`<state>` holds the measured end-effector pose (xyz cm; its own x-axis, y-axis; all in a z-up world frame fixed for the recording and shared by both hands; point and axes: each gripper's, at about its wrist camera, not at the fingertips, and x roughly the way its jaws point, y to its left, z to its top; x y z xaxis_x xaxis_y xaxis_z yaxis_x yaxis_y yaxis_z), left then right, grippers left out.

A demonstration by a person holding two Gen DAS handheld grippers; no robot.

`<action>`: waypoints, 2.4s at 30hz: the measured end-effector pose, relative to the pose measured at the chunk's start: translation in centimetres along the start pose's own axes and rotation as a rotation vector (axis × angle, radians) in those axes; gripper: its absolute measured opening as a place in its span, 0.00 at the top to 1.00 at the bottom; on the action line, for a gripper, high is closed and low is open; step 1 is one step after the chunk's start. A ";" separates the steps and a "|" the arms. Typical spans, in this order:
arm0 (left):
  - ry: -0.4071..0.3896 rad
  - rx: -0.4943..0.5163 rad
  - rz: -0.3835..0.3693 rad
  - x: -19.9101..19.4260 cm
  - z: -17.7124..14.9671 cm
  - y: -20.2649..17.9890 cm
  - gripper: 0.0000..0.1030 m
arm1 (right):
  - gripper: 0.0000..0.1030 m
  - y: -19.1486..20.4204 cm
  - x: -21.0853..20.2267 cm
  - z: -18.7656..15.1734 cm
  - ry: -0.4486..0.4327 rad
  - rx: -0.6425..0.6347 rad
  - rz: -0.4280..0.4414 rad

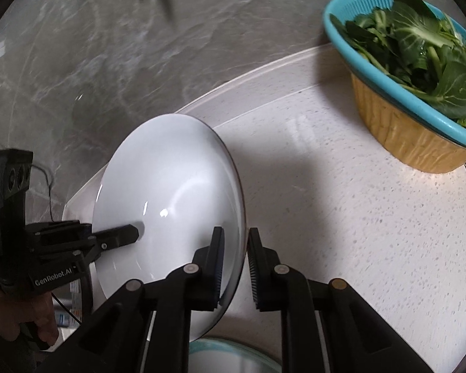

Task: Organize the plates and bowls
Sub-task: 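Lift the large white bowl and carry it over the plate stack, then lower the large white bowl onto the plates and open both grippers, then move both grippers to the small white bowl and close on its rim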

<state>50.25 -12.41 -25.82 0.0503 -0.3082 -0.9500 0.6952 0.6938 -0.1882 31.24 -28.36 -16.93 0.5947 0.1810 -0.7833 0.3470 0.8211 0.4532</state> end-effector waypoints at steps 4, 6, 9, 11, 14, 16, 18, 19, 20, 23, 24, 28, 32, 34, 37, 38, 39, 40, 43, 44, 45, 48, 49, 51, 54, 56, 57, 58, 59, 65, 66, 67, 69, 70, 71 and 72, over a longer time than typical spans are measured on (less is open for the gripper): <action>-0.017 -0.038 -0.010 -1.5 -3.2 0.8 0.89 | 0.83 1.1 -0.8 -0.9 0.014 -0.038 0.007; -0.027 -0.061 -0.003 -2.4 -4.8 1.6 0.90 | 0.83 2.1 -1.0 -1.4 0.025 -0.061 0.011; -0.039 -0.108 0.003 -3.7 -7.6 3.3 0.89 | 0.83 3.8 -0.8 -2.4 0.049 -0.102 0.033; -0.044 -0.149 0.004 -4.6 -10.3 4.8 0.89 | 0.83 5.2 -0.4 -3.3 0.069 -0.133 0.047; -0.042 -0.220 0.009 -5.3 -14.7 6.9 0.89 | 0.84 7.4 0.8 -4.9 0.111 -0.182 0.069; -0.041 -0.259 0.011 -5.5 -17.0 8.0 0.89 | 0.84 8.9 1.8 -6.1 0.144 -0.214 0.079; -0.039 -0.304 0.018 -5.5 -19.5 9.0 0.89 | 0.84 10.1 2.9 -7.2 0.178 -0.243 0.086; -0.039 -0.327 0.021 -5.5 -20.8 9.6 0.89 | 0.84 10.8 3.4 -7.9 0.197 -0.258 0.090; -0.039 -0.345 0.021 -5.4 -21.8 10.1 0.89 | 0.84 11.4 4.1 -8.6 0.216 -0.274 0.094; -0.034 -0.415 0.007 -4.9 -25.3 11.9 0.89 | 0.84 12.9 5.5 -10.1 0.259 -0.312 0.099; -0.032 -0.438 0.004 -4.7 -26.4 12.4 0.89 | 0.84 13.4 6.1 -10.6 0.272 -0.326 0.099; -0.023 -0.499 -0.008 -3.5 -29.6 14.0 0.89 | 0.85 14.8 8.5 -12.0 0.324 -0.365 0.085; -0.026 -0.530 -0.014 -2.4 -30.9 14.6 0.89 | 0.85 15.5 9.8 -12.8 0.350 -0.385 0.073; -0.029 -0.536 -0.014 -2.1 -31.5 14.7 0.89 | 0.85 15.4 9.8 -13.0 0.354 -0.392 0.071; -0.032 -0.543 -0.013 -2.1 -31.8 15.1 0.89 | 0.85 15.5 10.1 -13.1 0.360 -0.400 0.065; -0.033 -0.545 -0.014 -1.9 -31.8 15.1 0.89 | 0.85 15.6 10.3 -13.1 0.361 -0.401 0.065; -0.034 -0.546 -0.014 -1.8 -31.6 15.3 0.89 | 0.85 15.5 10.5 -13.1 0.362 -0.401 0.065; -0.033 -0.547 -0.013 -1.6 -31.8 15.3 0.89 | 0.85 15.6 10.7 -13.2 0.363 -0.400 0.065; -0.038 -0.548 -0.008 -0.4 -31.1 15.1 0.88 | 0.85 15.4 11.2 -13.2 0.367 -0.397 0.060; -0.043 -0.545 0.000 -0.4 -31.2 15.1 0.88 | 0.85 15.4 11.2 -13.3 0.364 -0.399 0.058; -0.044 -0.549 0.001 -0.4 -30.8 14.6 0.88 | 0.85 15.4 11.3 -13.3 0.364 -0.401 0.059; -0.053 -0.558 0.002 -0.3 -30.9 14.7 0.88 | 0.85 15.6 11.4 -13.3 0.360 -0.406 0.064; -0.056 -0.560 0.004 -0.4 -30.5 14.7 0.88 | 0.85 15.7 11.5 -13.3 0.361 -0.410 0.066; -0.069 -0.566 0.004 -0.6 -30.4 15.0 0.88 | 0.85 15.7 11.7 -13.4 0.365 -0.410 0.069; -0.090 -0.588 -0.001 -1.2 -30.7 15.4 0.86 | 0.83 15.6 11.9 -13.7 0.371 -0.407 0.078; -0.096 -0.593 0.015 -1.6 -30.9 15.5 0.85 | 0.83 15.7 12.0 -13.8 0.370 -0.413 0.078; -0.103 -0.595 0.019 -1.9 -31.0 15.5 0.84 | 0.83 15.7 12.0 -13.9 0.369 -0.411 0.080; -0.106 -0.599 0.022 -2.2 -31.1 15.6 0.80 | 0.83 15.6 12.0 -13.9 0.367 -0.408 0.084; -0.111 -0.606 0.028 -2.5 -31.2 15.6 0.64 | 0.83 15.6 12.0 -13.8 0.366 -0.406 0.088; -0.180 -0.634 0.036 -5.8 -31.2 16.1 0.28 | 0.53 15.3 10.6 -13.0 0.311 -0.397 0.125; -0.196 -0.640 0.035 -6.6 -31.1 16.3 0.28 | 0.53 15.3 10.5 -12.9 0.311 -0.395 0.125; -0.213 -0.642 0.035 -7.3 -30.7 16.4 0.28 | 0.53 15.1 10.2 -12.7 0.317 -0.386 0.126; -0.259 -0.639 0.031 -9.2 -29.8 16.6 0.21 | 0.51 15.0 9.3 -12.1 0.311 -0.379 0.126; -0.284 -0.634 0.031 -10.1 -29.0 16.7 0.19 | 0.48 15.0 8.4 -11.4 0.290 -0.386 0.124; -0.305 -0.624 0.029 -10.9 -28.2 16.8 0.14 | 0.43 15.0 7.6 -10.6 0.270 -0.386 0.120; -0.318 -0.614 0.027 -11.4 -27.4 16.9 0.13 | 0.41 15.0 6.7 -9.5 0.247 -0.380 0.120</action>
<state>41.77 20.66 -25.04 0.3346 -0.3966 -0.8549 0.1640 0.9178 -0.3616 33.56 -9.68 -19.44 0.4077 0.3721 -0.8338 -0.0313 0.9183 0.3946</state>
